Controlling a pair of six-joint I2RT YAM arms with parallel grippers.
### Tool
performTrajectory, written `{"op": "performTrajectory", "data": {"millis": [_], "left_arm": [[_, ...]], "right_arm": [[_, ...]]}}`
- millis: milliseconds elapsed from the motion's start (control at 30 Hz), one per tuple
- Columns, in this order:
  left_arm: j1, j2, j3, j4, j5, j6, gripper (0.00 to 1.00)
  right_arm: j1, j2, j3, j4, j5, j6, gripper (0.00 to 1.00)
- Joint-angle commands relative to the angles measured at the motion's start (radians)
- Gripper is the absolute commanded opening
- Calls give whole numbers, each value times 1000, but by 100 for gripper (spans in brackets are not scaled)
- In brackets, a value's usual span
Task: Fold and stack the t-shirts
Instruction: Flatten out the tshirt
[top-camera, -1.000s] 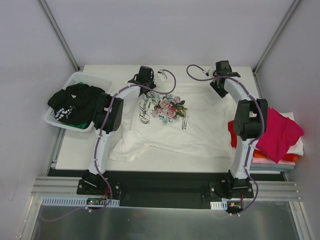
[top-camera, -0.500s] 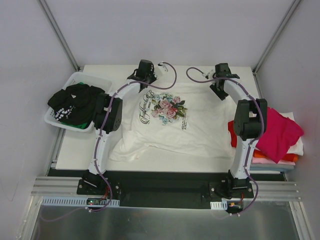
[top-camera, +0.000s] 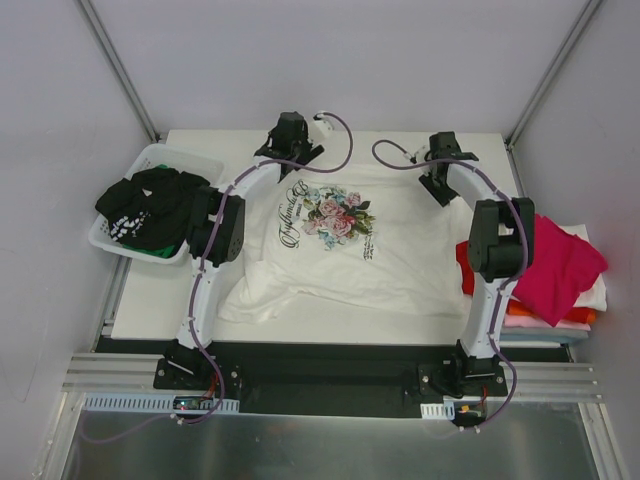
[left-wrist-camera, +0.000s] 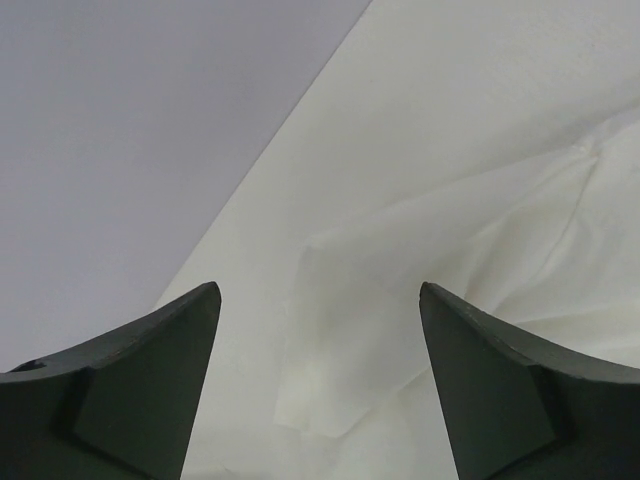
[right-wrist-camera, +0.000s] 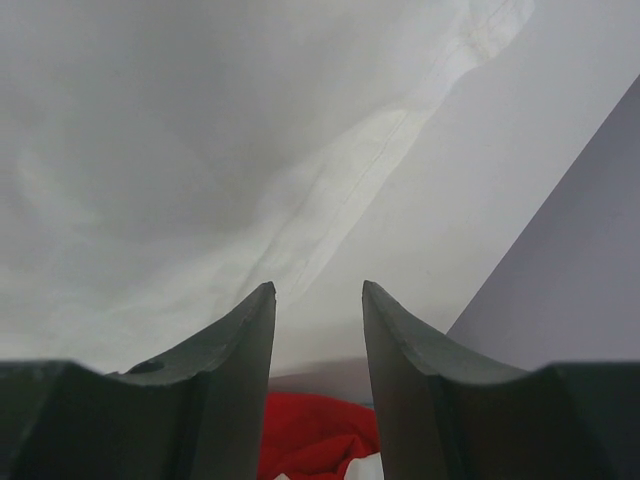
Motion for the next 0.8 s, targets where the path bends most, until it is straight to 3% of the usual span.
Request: {"op": "performTrajectory", "data": {"millis": [0,233,333,433,467,567,667,733,767], "left_arm": [[-4,-75,-59,50,-49,-29,82],[-19,-330,-387,50,-27,-40,84],[-34,-477,-554,43,-26,-27,85],[-44,-636,-706,10,11,-24,87],[-45,-704,-740,0,22,-30,90],[-51,-787,-870,-17,42,-27,92],[-51,-807,-927,-17,33,-23,92],[-51,-803,-941,-17,37,-23,92],[-51,-799,-951,-17,52,-21,93]], "right_arm": [[7,-106,-29,-9,-21,35,43],[36,-231,-127,-26,-41,65,43],[65,-312,-184,-38,-52,81,48],[96,-382,-221,-90,-74,99,56],[111,-404,-229,-113,-81,104,66],[133,-421,-275,-128,-77,105,78],[133,-415,-307,-127,-83,113,88],[136,-398,-312,-125,-87,117,100],[136,-393,-310,-127,-100,120,100]]}}
